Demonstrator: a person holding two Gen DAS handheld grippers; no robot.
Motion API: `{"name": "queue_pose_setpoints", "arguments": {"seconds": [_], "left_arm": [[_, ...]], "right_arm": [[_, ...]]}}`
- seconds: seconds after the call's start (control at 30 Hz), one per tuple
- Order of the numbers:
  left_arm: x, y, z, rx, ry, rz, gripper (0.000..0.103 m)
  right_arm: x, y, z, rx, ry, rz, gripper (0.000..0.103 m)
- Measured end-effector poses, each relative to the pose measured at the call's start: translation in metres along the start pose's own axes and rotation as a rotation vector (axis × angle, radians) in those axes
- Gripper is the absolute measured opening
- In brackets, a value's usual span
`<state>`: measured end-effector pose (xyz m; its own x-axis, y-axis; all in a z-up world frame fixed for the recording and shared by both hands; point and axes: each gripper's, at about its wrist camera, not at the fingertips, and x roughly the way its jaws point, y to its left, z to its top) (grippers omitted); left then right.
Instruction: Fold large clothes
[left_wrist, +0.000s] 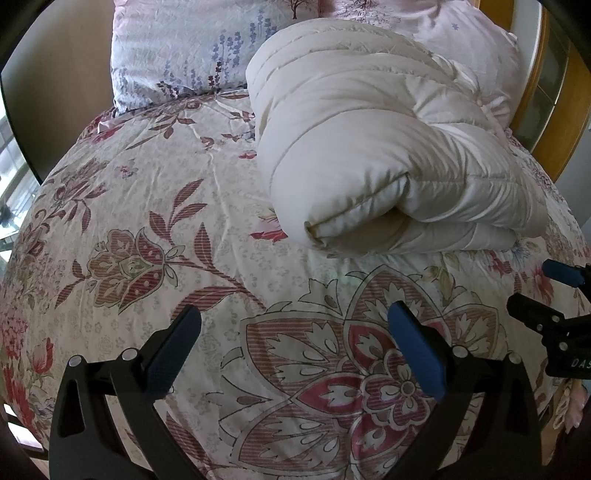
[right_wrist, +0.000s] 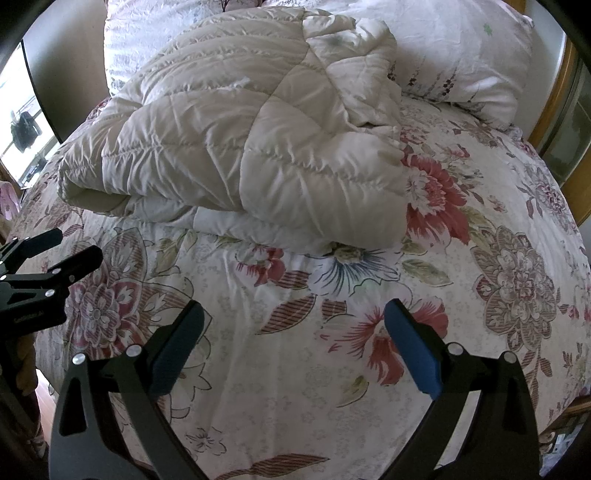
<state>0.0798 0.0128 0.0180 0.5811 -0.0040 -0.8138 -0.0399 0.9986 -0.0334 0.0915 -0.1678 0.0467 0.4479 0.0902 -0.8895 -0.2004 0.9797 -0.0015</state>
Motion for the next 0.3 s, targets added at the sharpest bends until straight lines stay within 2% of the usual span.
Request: {"name": "queue_pose_setpoints", "arguments": {"seconds": [0.3], "left_arm": [[0.001,0.0039,-0.0008,-0.006,0.004,0.002,0.102]], "right_arm": [[0.0001,-0.0009,0.0002,-0.001,0.0,0.001,0.098]]}}
